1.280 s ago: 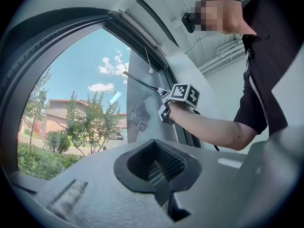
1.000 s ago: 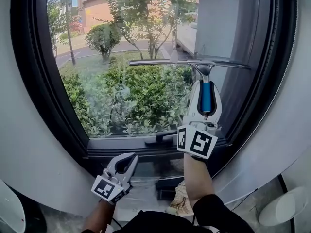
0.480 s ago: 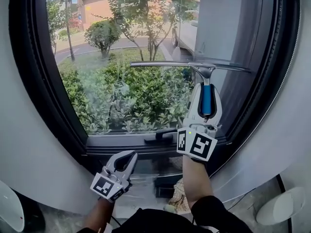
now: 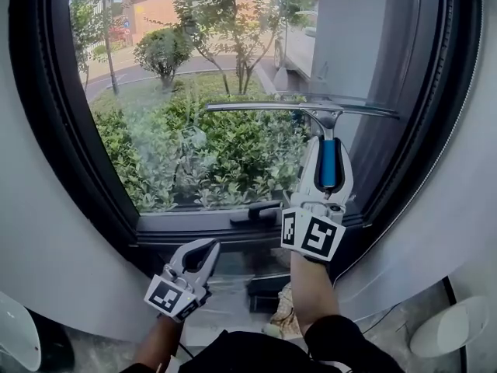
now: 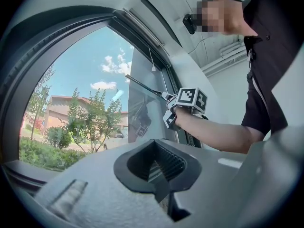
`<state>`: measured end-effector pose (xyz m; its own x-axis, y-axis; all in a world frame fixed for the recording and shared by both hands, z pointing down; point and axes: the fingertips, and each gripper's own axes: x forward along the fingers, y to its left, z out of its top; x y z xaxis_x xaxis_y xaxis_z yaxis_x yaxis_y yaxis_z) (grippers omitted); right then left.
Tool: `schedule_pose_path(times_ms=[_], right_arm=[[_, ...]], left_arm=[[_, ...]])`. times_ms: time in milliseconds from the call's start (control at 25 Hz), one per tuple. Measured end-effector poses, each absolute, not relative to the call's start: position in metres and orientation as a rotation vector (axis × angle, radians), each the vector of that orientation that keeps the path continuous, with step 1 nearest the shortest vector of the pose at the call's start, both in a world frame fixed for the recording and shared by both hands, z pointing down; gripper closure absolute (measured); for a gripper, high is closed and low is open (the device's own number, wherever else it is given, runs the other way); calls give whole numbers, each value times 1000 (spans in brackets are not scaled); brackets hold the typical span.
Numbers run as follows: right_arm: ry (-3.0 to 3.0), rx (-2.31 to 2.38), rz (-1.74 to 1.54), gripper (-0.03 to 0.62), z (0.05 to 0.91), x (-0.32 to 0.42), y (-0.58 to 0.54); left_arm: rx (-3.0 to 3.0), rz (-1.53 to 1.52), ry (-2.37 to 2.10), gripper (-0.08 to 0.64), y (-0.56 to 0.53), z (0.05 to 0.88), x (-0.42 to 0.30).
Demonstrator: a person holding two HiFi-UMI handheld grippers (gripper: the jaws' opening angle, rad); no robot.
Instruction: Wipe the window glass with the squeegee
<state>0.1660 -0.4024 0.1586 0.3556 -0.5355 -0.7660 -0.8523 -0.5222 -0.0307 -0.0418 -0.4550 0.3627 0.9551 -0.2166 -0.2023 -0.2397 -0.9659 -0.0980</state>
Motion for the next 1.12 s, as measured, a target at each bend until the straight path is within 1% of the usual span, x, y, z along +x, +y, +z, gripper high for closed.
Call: schedule_pose_path(times_ms=[1120], right_arm=[[1256, -2270, 919, 459, 198, 165, -401]], left_arm=[[-3021, 283, 363, 560, -448, 373, -44]])
